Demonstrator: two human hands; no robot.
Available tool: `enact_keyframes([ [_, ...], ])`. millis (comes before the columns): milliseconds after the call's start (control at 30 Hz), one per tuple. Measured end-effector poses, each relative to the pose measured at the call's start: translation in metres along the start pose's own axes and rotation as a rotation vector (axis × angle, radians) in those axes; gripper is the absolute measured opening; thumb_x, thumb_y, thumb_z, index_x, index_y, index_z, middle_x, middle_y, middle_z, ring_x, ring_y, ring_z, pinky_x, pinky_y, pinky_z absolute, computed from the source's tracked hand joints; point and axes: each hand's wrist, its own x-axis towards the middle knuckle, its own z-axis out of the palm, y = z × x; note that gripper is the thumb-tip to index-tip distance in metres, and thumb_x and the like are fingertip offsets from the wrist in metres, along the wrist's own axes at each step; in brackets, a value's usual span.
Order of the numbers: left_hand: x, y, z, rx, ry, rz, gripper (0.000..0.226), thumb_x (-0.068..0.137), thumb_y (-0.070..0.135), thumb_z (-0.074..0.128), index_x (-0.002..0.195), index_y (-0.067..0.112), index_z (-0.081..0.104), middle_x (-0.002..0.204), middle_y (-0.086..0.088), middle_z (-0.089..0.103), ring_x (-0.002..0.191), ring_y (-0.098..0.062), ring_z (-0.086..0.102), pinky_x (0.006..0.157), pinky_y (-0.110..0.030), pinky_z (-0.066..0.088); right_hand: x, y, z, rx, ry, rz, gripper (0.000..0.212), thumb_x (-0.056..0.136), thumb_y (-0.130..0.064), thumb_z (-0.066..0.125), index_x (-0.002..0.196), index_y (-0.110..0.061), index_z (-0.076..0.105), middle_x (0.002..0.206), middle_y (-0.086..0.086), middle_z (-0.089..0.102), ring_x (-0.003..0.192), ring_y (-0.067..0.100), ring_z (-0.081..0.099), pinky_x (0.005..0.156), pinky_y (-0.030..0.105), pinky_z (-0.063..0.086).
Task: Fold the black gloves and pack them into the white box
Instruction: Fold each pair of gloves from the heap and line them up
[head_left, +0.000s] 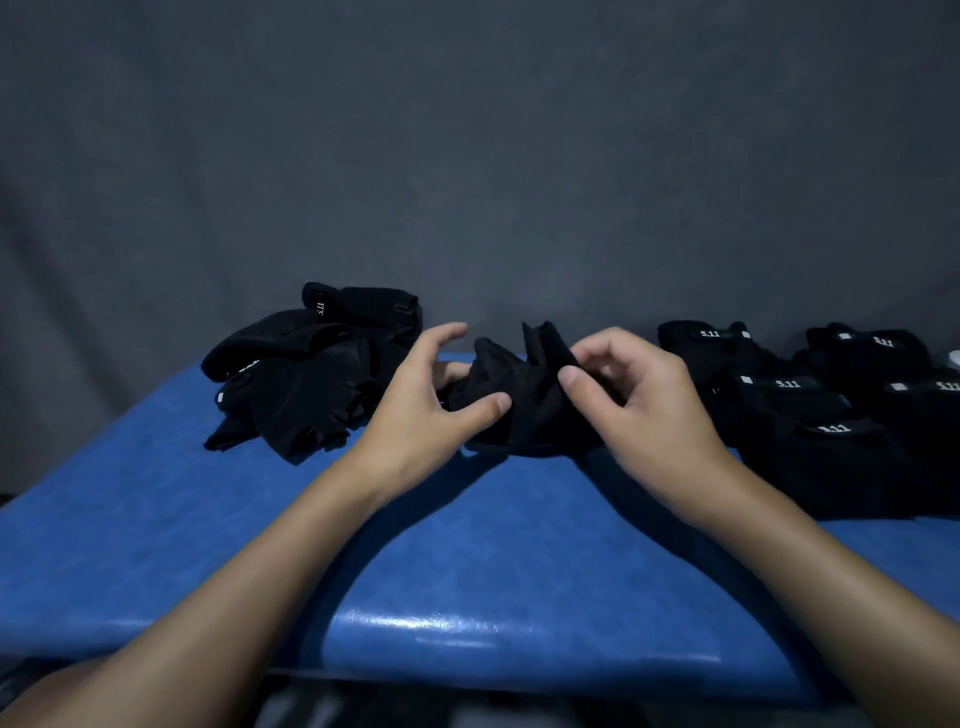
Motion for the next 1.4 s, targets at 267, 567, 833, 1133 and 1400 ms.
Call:
enact_keyframes([
  [267, 0.002, 0.008, 0.001, -0.072, 0.222, 0.165, 0.061, 0.070, 0.020, 0.088, 0.122, 0.024, 0.057, 0.103, -0.007, 0.070, 0.104, -0.016, 0.066, 0.093, -0.040, 0.055, 0.000, -0.001, -0.004, 0.175, 0.037, 0.080, 0.012, 0.092, -0.001, 0.061, 0.085, -0.009, 0.057, 0.063, -0.007, 0.058, 0.062, 0.003, 0.053, 0.064, 0.015, 0.045],
  [567, 0.006, -0.006, 0.000, 0.185, 0.258, 0.046, 0.032, 0.088, 0.023, 0.073, 0.118, 0.021, 0.062, 0.120, 0.001, 0.060, 0.108, -0.010, 0.061, 0.095, -0.032, 0.052, -0.005, 0.021, -0.017, -0.084, -0.129, 0.421, 0.037, 0.089, -0.034, 0.069, 0.118, -0.031, 0.046, 0.071, -0.008, 0.061, 0.061, 0.004, 0.053, 0.071, 0.029, 0.044],
  [833, -0.014, -0.001, 0.009, 0.660, -0.123, 0.122, 0.034, 0.087, 0.056, 0.054, 0.103, 0.030, 0.069, 0.094, 0.012, 0.062, 0.093, -0.008, 0.060, 0.089, -0.037, 0.048, -0.008, 0.021, -0.026, -0.310, -0.313, 0.426, 0.041, 0.080, -0.028, 0.078, 0.114, -0.029, 0.055, 0.090, -0.002, 0.058, 0.055, 0.003, 0.049, 0.057, 0.016, 0.042],
  [1133, -0.016, -0.006, 0.010, 0.781, -0.313, 0.127, 0.055, 0.085, 0.064, 0.047, 0.132, 0.035, 0.051, 0.120, 0.020, 0.051, 0.113, -0.002, 0.051, 0.109, -0.039, 0.034, -0.004, 0.017, -0.038, -0.501, -0.479, 0.184, 0.056, 0.064, -0.056, 0.076, 0.115, -0.048, 0.053, 0.128, -0.027, 0.039, 0.126, -0.001, 0.032, 0.112, 0.034, 0.030],
  [1400, -0.025, 0.005, 0.010, 0.823, -0.235, 0.173, 0.068, 0.077, 0.074, 0.031, 0.130, 0.037, 0.051, 0.114, 0.017, 0.049, 0.111, -0.007, 0.047, 0.101, -0.034, 0.036, 0.000, 0.036, -0.036, -0.375, -0.715, 0.298, 0.088, 0.072, -0.052, 0.079, 0.146, -0.046, 0.031, 0.136, -0.033, 0.048, 0.131, -0.006, 0.042, 0.114, 0.032, 0.035],
])
